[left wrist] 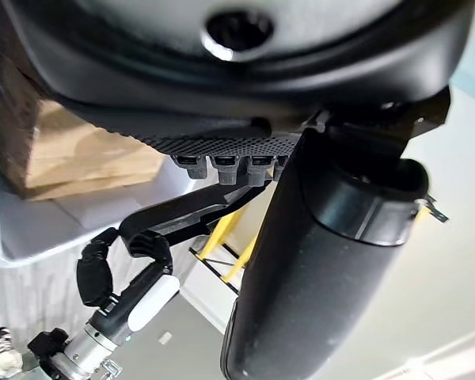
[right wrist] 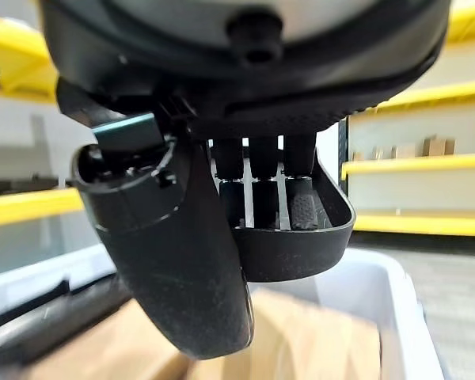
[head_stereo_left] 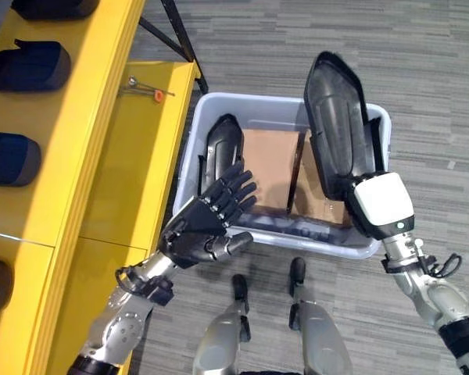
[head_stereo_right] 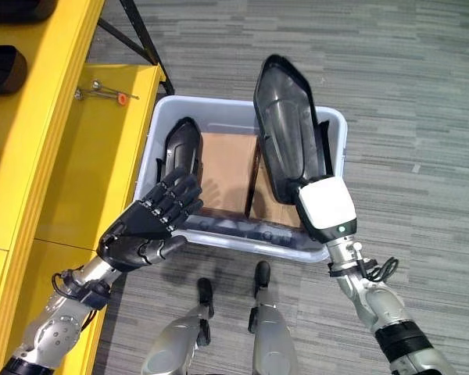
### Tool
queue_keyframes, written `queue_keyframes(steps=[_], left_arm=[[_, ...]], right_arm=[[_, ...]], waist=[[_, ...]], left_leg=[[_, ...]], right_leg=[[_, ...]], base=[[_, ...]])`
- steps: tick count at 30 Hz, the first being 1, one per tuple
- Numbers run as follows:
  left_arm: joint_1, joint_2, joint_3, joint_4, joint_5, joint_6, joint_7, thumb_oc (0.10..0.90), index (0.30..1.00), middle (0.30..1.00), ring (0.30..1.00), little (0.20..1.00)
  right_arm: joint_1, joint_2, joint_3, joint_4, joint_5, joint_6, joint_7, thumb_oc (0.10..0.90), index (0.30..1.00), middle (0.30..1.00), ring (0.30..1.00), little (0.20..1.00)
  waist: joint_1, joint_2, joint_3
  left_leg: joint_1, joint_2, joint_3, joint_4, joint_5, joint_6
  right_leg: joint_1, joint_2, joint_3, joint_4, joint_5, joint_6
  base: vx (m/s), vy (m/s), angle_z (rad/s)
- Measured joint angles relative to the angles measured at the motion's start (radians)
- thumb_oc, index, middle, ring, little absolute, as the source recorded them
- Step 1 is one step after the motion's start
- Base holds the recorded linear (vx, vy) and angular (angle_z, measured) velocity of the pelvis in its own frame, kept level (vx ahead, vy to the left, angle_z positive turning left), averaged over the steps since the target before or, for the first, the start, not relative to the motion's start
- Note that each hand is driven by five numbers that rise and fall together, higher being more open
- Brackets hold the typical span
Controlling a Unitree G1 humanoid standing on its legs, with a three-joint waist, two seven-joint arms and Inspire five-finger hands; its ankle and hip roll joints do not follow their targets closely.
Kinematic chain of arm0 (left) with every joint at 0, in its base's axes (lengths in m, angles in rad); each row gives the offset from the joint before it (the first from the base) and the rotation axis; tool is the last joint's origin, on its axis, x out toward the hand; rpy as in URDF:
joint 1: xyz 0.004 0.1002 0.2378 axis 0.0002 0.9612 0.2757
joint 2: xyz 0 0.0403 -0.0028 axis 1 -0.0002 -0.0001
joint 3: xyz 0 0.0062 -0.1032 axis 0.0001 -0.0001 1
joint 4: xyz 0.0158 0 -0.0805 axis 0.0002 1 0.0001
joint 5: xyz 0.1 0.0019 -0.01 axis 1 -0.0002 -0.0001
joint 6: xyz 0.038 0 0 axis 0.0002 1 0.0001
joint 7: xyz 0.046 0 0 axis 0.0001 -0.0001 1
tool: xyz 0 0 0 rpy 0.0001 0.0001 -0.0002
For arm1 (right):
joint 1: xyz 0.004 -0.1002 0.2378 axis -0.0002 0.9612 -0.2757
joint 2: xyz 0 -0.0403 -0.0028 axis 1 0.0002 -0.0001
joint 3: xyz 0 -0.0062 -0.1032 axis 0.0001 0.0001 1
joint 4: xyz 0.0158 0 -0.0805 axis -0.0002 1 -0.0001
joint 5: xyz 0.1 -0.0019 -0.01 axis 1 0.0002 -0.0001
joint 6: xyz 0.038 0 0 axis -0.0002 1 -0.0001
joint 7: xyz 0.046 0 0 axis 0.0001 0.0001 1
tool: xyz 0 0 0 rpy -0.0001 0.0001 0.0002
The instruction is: Move parts from the plastic box to the shelf.
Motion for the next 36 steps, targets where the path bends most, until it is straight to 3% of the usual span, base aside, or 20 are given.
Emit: queue_keyframes(steps=[4, 10, 12, 15, 20, 24, 28, 29, 30, 31, 33, 34, 36], left_arm=[[0.018, -0.007, 0.018, -0.013, -0.006, 0.001, -0.001, 0.9, 1.0, 1.0, 1.0, 1.0], [0.038, -0.037, 0.06, -0.051, -0.024, 0.003, 0.002, 0.9, 1.0, 1.0, 1.0, 1.0], [0.052, -0.054, 0.084, -0.08, -0.024, 0.005, 0.005, 0.9, 1.0, 1.0, 1.0, 1.0], [0.061, -0.087, 0.087, -0.088, -0.022, 0.008, 0.024, 0.9, 1.0, 1.0, 1.0, 1.0], [0.156, -0.113, 0.1, -0.085, 0.011, 0.018, 0.077, 0.9, 1.0, 1.0, 1.0, 1.0], [0.221, -0.113, 0.111, -0.084, 0.014, 0.018, 0.099, 0.9, 1.0, 1.0, 1.0, 1.0], [0.24, -0.113, 0.111, -0.054, 0.015, 0.011, 0.1, 0.9, 1.0, 1.0, 1.0, 1.0], [0.24, -0.115, 0.111, -0.044, 0.015, 0.009, 0.099, 0.9, 1.0, 1.0, 1.0, 1.0], [0.221, -0.121, 0.097, -0.016, 0.015, 0.001, 0.091, 0.9, 1.0, 1.0, 1.0, 1.0], [0.202, -0.12, 0.071, 0.006, 0.014, -0.006, 0.09, 0.9, 1.0, 1.0, 1.0, 1.0], [0.217, -0.118, 0.045, 0.006, 0.013, -0.041, 0.09, 0.9, 1.0, 1.0, 1.0, 1.0], [0.215, -0.118, 0.035, 0.006, 0.014, -0.046, 0.091, 0.9, 1.0, 1.0, 1.0, 1.0], [0.192, -0.116, 0.028, 0.011, 0.014, -0.048, 0.096, 0.9, 1.0, 1.0, 1.0, 1.0]], right_arm=[[0.017, 0.0, -0.019, -0.043, 0.045, -0.038, 0.042, 0.4, 0.3, 0.3, 0.3, 0.3], [0.074, 0.014, -0.039, -0.164, 0.218, -0.089, 0.159, 0.4, 0.3, 0.3, 0.3, 0.3], [0.081, 0.038, -0.039, -0.206, 0.276, -0.113, 0.229, 0.4, 0.3, 0.3, 0.3, 0.3], [0.087, 0.056, -0.039, -0.245, 0.321, -0.121, 0.279, 0.4, 0.3, 0.3, 0.3, 0.3], [0.107, 0.069, -0.016, -0.297, 0.403, -0.184, 0.385, 0.4, 0.3, 0.3, 0.3, 0.3], [0.104, 0.069, 0.019, -0.304, 0.413, -0.189, 0.417, 0.4, 0.3, 0.3, 0.3, 0.3], [0.105, 0.069, 0.052, -0.304, 0.413, -0.188, 0.447, 0.4, 0.3, 0.3, 0.3, 0.3], [0.107, 0.067, 0.054, -0.304, 0.412, -0.186, 0.454, 0.4, 0.3, 0.3, 0.3, 0.3], [0.113, 0.054, 0.055, -0.305, 0.412, -0.182, 0.454, 0.4, 0.3, 0.3, 0.3, 0.3], [0.13, 0.033, 0.054, -0.305, 0.412, -0.176, 0.454, 0.4, 0.3, 0.3, 0.3, 0.3], [0.132, 0.015, 0.054, -0.303, 0.412, -0.176, 0.452, 0.4, 0.3, 0.3, 0.3, 0.3], [0.133, 0.002, 0.054, -0.303, 0.412, -0.177, 0.45, 0.4, 0.3, 0.3, 0.3, 0.3], [0.135, 0.001, 0.054, -0.303, 0.412, -0.178, 0.449, 0.4, 0.3, 0.3, 0.3, 0.3]], waist=[[0.0, 0.0, -0.002], [-0.001, -0.019, -0.02], [0.0, -0.04, -0.065], [0.003, -0.044, -0.081], [0.023, -0.062, -0.21], [0.061, -0.057, -0.221], [0.074, -0.044, -0.225], [0.073, -0.038, -0.225], [0.055, -0.027, -0.223], [0.032, -0.03, -0.224], [0.043, -0.024, -0.226], [0.035, -0.017, -0.229], [0.028, -0.021, -0.23]], left_leg=[[0.053, 0.002, 0.001, -0.018, -0.003, -0.006], [0.108, 0.003, 0.004, -0.03, -0.013, -0.006], [0.12, 0.004, 0.005, -0.031, -0.02, -0.008], [0.154, 0.008, 0.002, -0.031, -0.029, -0.012], [0.15, 0.021, -0.019, -0.029, -0.032, -0.017], [0.141, 0.024, -0.031, -0.027, -0.025, -0.023], [0.102, 0.028, -0.042, -0.024, -0.03, -0.02], [0.091, 0.032, -0.02, -0.02, -0.025, -0.016], [0.075, 0.057, 0.047, -0.005, -0.035, -0.002], [0.071, 0.101, 0.241, 0.042, -0.078, 0.019], [0.078, 0.124, 0.253, 0.161, -0.052, 0.019], [0.079, 0.119, 0.24, 0.154, -0.056, -0.003], [0.076, 0.1, 0.24, 0.145, -0.055, -0.003]], right_leg=[[0.053, 0.006, 0.0, -0.02, -0.002, 0.002], [0.112, 0.009, 0.0, -0.046, 0.0, -0.002], [0.13, 0.01, 0.0, -0.058, 0.0, -0.002], [0.167, 0.014, -0.002, -0.059, -0.01, -0.002], [0.174, 0.025, -0.026, -0.06, -0.029, -0.004], [0.173, 0.025, -0.042, -0.06, -0.034, -0.004], [0.168, 0.016, -0.089, -0.059, -0.035, -0.012], [0.17, 0.011, -0.112, -0.056, -0.03, -0.012], [0.168, -0.006, -0.157, -0.035, -0.037, -0.022], [0.159, -0.053, -0.223, -0.013, -0.072, -0.031], [0.121, -0.087, -0.222, 0.056, -0.099, -0.019], [0.103, -0.092, -0.226, 0.094, -0.117, 0.001], [0.086, -0.117, -0.234, 0.136, -0.126, 0.015]], base=[[0.12, 0.036, 0.0], [0.11, -0.003, -0.01], [0.16, -0.084, -0.01], [0.07, -0.107, 0.04], [0.03, -0.12, 0.12], [-0.03, -0.061, 0.1], [-0.09, -0.001, 0.33], [-0.19, 0.028, 0.71], [-0.14, 0.059, 1.45], [-0.12, 0.07, 1.36], [-0.09, 0.076, 0.59], [-0.1, 0.096, 0.29], [-0.1, 0.161, 0.35]])
